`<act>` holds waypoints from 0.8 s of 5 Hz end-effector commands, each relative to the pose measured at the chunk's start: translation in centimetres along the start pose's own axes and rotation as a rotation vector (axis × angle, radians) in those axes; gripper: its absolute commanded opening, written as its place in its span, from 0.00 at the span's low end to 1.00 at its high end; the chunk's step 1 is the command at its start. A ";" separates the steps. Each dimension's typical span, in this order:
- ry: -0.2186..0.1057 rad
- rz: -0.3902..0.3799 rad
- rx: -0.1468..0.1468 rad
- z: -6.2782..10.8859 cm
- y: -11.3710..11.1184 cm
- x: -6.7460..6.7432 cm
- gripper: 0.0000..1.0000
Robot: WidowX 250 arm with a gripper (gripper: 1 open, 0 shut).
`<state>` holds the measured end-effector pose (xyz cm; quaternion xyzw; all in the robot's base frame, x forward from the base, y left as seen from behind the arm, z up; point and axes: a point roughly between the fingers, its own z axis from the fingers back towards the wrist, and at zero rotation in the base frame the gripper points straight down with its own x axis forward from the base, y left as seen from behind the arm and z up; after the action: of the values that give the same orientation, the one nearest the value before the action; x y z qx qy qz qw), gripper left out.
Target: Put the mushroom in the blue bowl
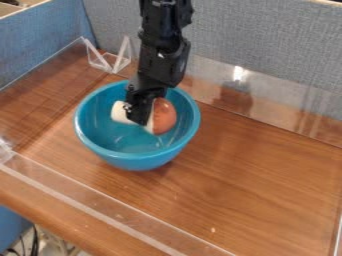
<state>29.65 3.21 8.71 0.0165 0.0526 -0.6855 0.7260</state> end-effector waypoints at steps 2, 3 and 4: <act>0.002 -0.019 0.074 2.2 0.0 0.0 0.00; 0.002 -0.033 0.074 2.3 -0.2 0.1 0.00; 0.001 -0.047 0.079 2.6 -0.4 0.3 0.00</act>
<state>29.14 2.78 9.01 0.0161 0.0528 -0.7019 0.7102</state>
